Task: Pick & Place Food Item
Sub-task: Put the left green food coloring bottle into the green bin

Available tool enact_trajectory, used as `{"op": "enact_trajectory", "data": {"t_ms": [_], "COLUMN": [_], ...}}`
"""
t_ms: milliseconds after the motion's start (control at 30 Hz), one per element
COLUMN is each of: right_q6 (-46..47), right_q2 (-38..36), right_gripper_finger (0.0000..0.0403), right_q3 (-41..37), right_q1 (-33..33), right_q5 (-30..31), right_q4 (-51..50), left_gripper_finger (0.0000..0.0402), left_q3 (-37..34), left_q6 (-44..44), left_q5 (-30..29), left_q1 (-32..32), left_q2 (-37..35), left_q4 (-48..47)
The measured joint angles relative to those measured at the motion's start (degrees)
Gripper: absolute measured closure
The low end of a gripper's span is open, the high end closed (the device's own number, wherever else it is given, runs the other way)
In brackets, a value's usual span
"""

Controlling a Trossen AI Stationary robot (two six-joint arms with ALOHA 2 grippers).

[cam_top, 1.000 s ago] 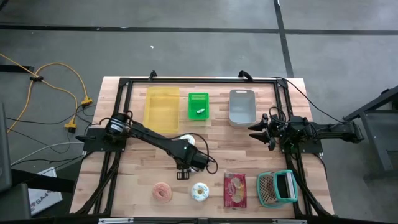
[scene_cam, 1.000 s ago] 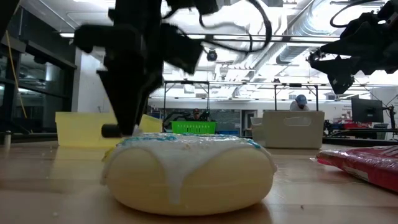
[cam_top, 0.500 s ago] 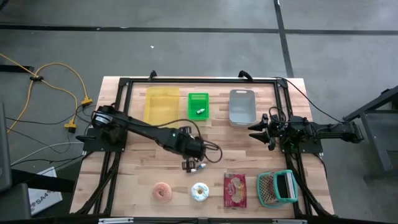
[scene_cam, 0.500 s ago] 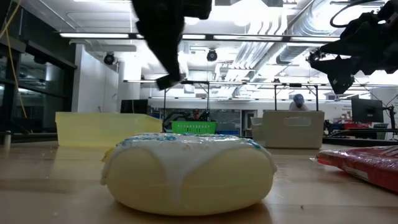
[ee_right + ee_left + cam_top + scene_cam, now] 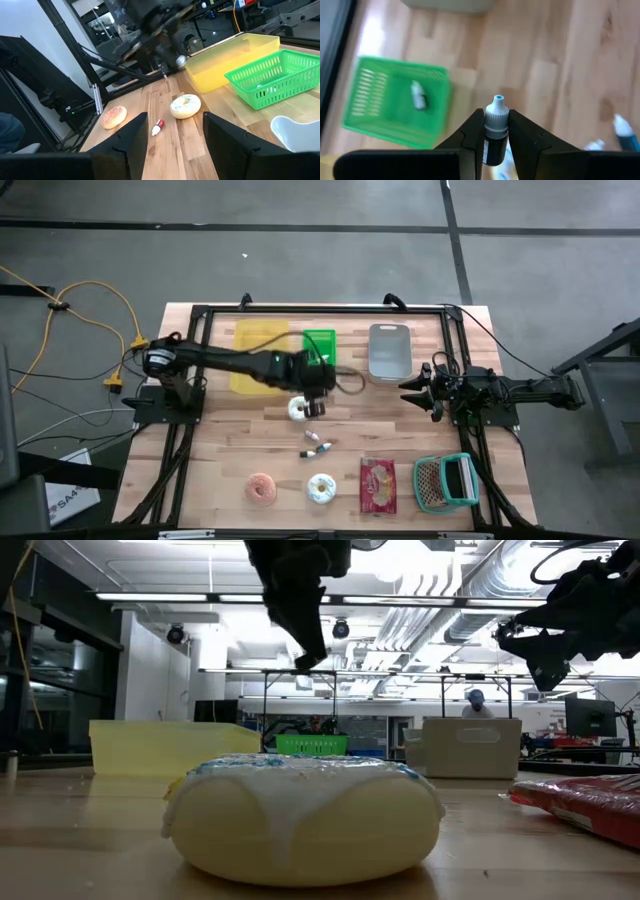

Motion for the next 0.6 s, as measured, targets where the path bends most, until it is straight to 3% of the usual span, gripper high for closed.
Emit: {"op": "enact_trajectory", "data": {"t_ms": [300, 600], "right_q6": [0.0, 0.0], "right_q2": [0.0, 0.0], "right_gripper_finger": [0.0228, 0.0228], "right_q3": [0.0, 0.0], "right_q1": [0.0, 0.0], "right_q5": [0.0, 0.0], "right_q4": [0.0, 0.0], "left_gripper_finger": [0.0337, 0.0332], "left_q3": [-3.3, -14.0], "left_q6": [10.6, 16.2], "left_q5": [16.0, 35.3], "left_q1": [12.2, 23.8], "left_q2": [-0.6, -0.6], "left_q4": [9.4, 28.3]}}
